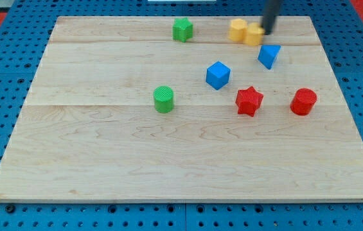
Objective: Move yellow hexagon into green star
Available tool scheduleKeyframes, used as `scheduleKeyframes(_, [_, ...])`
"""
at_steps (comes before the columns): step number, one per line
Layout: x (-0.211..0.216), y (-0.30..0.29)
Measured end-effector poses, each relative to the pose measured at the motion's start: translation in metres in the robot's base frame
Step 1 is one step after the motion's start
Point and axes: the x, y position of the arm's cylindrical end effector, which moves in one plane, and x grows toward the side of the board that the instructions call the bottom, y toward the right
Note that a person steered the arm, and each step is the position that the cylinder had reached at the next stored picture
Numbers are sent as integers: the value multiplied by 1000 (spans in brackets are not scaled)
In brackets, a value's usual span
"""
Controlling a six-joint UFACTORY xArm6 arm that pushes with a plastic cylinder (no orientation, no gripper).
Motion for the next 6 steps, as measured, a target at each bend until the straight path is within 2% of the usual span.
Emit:
scheduleKeyframes(1, [5, -55])
scheduleKeyframes(2, [-11, -11])
scheduleKeyframes(3, [-32, -58])
scheduleKeyframes(4, [-34, -158])
scheduleKeyframes(5, [-49, -171])
scheduleKeyframes(6, [1, -222])
